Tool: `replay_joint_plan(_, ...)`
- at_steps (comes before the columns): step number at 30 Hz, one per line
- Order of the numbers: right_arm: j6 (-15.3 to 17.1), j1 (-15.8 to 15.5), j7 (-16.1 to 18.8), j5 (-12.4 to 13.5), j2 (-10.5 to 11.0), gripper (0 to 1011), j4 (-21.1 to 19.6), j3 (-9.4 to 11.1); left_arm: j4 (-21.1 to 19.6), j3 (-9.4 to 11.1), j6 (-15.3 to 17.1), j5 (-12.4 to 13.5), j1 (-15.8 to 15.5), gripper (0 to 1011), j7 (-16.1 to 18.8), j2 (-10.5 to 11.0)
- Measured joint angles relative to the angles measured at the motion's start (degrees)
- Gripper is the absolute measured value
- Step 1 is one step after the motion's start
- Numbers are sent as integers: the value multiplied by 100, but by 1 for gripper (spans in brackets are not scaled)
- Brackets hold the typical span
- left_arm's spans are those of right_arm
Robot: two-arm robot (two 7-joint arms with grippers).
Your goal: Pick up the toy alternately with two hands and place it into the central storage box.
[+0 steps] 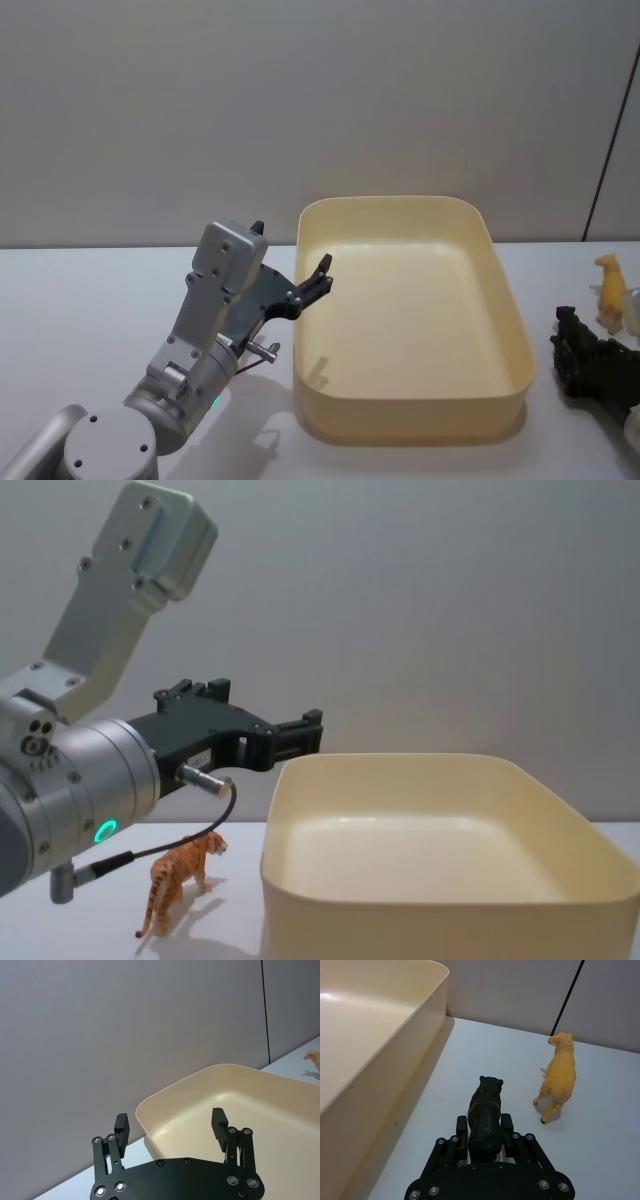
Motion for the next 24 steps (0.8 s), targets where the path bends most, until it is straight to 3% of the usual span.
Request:
replay_joint_plan(4, -5, -51, 51, 30, 17, 286, -71, 6, 0, 0, 0, 0, 0, 1001, 0, 0)
replay_joint_plan(7, -27, -111, 95, 85, 43, 256, -186, 21, 0, 0, 0, 0, 0, 1001, 0, 0)
replay_joint_plan(16, -193, -275, 102, 232, 114, 256, -587, 82, 0, 0, 0, 0, 0, 1001, 0, 0)
replay_joint_plan(24, -322, -403, 0, 407, 207, 256, -1192, 193, 0, 0, 0, 0, 0, 1001, 0, 0)
